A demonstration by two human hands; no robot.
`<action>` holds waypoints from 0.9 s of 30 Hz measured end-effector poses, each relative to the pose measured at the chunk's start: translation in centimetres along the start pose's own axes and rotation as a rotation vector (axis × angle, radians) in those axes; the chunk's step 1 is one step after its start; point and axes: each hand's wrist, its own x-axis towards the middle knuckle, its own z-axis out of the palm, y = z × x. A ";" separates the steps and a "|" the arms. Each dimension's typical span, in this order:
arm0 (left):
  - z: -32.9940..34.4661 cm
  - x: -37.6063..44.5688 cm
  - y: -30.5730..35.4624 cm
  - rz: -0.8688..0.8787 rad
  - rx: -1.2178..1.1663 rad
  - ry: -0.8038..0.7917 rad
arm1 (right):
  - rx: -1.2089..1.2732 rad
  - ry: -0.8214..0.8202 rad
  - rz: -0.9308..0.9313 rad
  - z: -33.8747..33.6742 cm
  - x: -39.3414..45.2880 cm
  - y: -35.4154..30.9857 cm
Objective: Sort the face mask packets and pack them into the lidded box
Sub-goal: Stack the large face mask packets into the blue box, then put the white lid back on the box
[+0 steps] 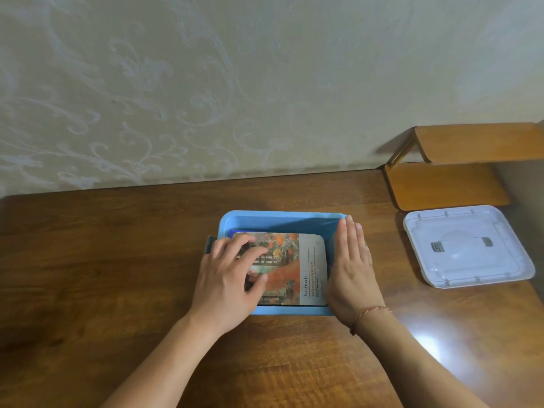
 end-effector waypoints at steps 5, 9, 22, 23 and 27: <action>0.3 -0.9 0.2 -0.036 -0.082 0.085 | 0.179 0.027 -0.005 -1.5 -0.6 1.6; 1.1 -1.8 0.7 -0.125 -0.196 0.219 | 0.205 0.082 -0.022 -2.1 -2.0 2.4; 1.2 -2.7 2.5 -0.188 0.040 0.110 | -0.278 0.300 -0.150 1.6 -4.0 1.5; 1.2 -2.7 2.5 -0.190 0.044 0.110 | -0.308 0.305 -0.152 1.6 -3.8 1.7; 1.1 -2.5 2.5 -0.213 0.079 0.090 | -0.348 0.249 -0.110 1.4 -2.5 3.0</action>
